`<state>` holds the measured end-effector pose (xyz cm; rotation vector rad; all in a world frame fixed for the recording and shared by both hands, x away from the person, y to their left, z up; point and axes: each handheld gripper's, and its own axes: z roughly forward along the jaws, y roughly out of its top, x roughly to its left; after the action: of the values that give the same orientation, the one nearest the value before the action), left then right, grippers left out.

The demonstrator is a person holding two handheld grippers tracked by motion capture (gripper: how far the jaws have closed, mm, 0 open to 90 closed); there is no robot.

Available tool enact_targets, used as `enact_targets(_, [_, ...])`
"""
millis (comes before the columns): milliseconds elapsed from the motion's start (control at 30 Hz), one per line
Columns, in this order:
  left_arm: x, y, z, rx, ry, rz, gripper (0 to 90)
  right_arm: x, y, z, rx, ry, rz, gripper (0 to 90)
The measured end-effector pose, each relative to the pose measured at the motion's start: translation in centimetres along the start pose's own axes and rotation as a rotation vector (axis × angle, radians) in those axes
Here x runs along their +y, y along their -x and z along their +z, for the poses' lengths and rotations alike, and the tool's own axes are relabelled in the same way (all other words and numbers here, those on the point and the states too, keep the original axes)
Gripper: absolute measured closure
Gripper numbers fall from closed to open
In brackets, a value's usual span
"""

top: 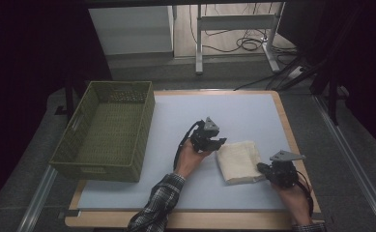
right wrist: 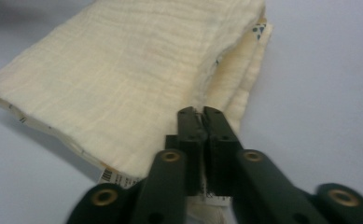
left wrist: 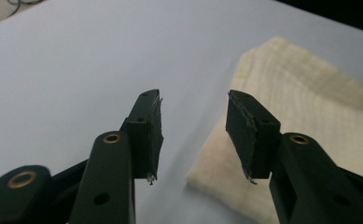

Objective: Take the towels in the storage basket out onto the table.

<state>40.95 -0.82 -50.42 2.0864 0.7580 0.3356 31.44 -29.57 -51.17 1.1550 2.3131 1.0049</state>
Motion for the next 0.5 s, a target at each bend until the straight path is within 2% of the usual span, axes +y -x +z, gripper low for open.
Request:
enact_targets(167, [-0.8,-0.3,-0.1,-0.009,-0.006,-0.016,55.4,-0.2,0.3,-1.1,-0.019,0.007,0.020,87.4])
enact_targets(200, [-1.0,-0.3,-0.1,-0.010,-0.010,-0.018,54.6,-0.4,0.4,-1.1,-0.014,-0.001,0.027,81.4])
enact_targets(233, [-1.0,-0.3,-0.1,-0.010,-0.010,-0.018,54.3,-0.4,0.4,-1.1,-0.014,-0.001,0.027,81.4])
enact_targets(267, [-1.1,-0.4,0.1,-0.012,-0.012,-0.029,53.8,-0.6,0.4,-1.0,-0.022,-0.005,0.029,69.9])
enact_targets(300, [-1.1,-0.4,0.1,-0.012,-0.012,-0.029,53.5,-0.6,0.4,-1.0,-0.022,-0.005,0.029,69.9])
enact_targets(400, [-1.3,-0.4,0.5,-0.019,-0.020,-0.046,53.0,-0.8,0.3,-0.9,-0.018,-0.011,0.040,62.2])
enact_targets(433, [-1.5,-0.4,0.9,-0.022,-0.030,-0.051,52.8,-0.9,0.3,-0.7,-0.022,-0.022,0.040,56.4])
enact_targets(500, [-1.6,-0.4,1.3,-0.023,-0.049,-0.047,52.6,-1.2,0.4,-0.6,-0.018,-0.031,0.045,52.9])
